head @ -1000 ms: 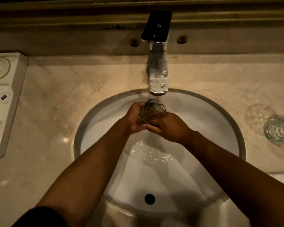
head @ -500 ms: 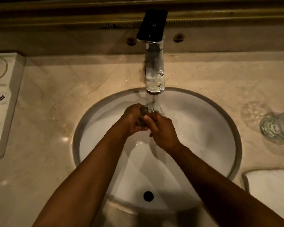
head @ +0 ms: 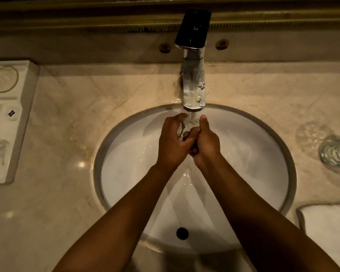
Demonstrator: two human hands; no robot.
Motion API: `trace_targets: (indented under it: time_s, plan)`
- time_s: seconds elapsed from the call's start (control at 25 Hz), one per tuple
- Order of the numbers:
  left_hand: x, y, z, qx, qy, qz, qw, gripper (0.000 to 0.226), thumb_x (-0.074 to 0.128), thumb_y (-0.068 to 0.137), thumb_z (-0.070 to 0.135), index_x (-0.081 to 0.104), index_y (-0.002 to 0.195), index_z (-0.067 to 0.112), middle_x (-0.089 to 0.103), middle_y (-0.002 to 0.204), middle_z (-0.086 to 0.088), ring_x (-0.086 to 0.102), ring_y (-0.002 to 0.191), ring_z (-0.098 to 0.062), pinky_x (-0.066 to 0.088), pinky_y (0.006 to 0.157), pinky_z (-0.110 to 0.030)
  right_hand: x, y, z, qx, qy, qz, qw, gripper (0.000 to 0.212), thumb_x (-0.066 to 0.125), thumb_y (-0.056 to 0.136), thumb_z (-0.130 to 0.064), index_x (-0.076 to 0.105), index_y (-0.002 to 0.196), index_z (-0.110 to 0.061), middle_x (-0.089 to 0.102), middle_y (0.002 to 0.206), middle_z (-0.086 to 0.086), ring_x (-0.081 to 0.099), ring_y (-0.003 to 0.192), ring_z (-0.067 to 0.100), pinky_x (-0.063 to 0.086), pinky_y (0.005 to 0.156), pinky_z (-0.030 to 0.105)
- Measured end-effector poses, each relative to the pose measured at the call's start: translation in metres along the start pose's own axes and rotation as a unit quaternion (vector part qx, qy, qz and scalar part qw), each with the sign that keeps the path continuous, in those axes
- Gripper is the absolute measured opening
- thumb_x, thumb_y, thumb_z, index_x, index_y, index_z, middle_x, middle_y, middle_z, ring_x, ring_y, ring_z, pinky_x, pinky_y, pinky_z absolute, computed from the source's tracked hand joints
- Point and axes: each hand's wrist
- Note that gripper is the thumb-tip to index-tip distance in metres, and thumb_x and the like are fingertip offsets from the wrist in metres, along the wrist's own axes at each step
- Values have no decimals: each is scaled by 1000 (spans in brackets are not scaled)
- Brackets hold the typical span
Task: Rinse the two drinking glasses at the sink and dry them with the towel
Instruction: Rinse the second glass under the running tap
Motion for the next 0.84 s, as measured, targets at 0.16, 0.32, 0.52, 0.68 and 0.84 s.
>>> trace_targets:
  time_s: [0.16, 0.32, 0.52, 0.68, 0.84]
  plan:
    - [10, 16, 16, -80, -40, 80, 993, 18, 69, 92, 32, 71, 105, 21, 74, 104, 3, 70, 94, -12, 56, 83, -27, 6, 2, 5, 0, 38, -29, 999, 42, 53, 98, -51, 72, 100, -13, 78, 90, 8, 72, 79, 23, 50, 56, 29]
    - [9, 51, 26, -324, -162, 0, 932, 22, 54, 99, 23, 69, 93, 8, 74, 95, -12, 66, 70, -25, 54, 64, -33, 4, -3, 12, -156, -35, 43, 986, 38, 51, 100, -46, 71, 83, -20, 76, 77, 3, 72, 71, 18, 56, 62, 33]
    - [0, 43, 17, -281, -300, -93, 907, 32, 60, 90, 30, 76, 105, 6, 79, 98, -15, 75, 82, -27, 57, 73, -35, 1, 2, -2, -81, -31, 39, 995, 38, 54, 97, -48, 72, 85, -18, 77, 80, 5, 74, 75, 19, 59, 67, 33]
    - [-1, 33, 14, -223, -335, -55, 914, 29, 61, 92, 26, 76, 103, 4, 78, 102, -17, 74, 89, -25, 57, 82, -35, -3, 18, -1, 76, 77, -59, 992, 38, 53, 97, -48, 62, 71, -21, 58, 62, -2, 49, 49, 11, 27, 39, 18]
    - [1, 31, 18, -136, -238, -35, 961, 26, 51, 96, 29, 73, 89, 17, 77, 92, -7, 70, 87, -18, 53, 82, -32, -5, 34, 9, 179, 203, -124, 955, 33, 49, 98, -48, 62, 103, -19, 61, 82, -5, 50, 51, 7, 23, 28, 18]
Point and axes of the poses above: each hand's wrist, its own y-axis towards the middle knuckle, its own x-axis out of the palm, z = x × y
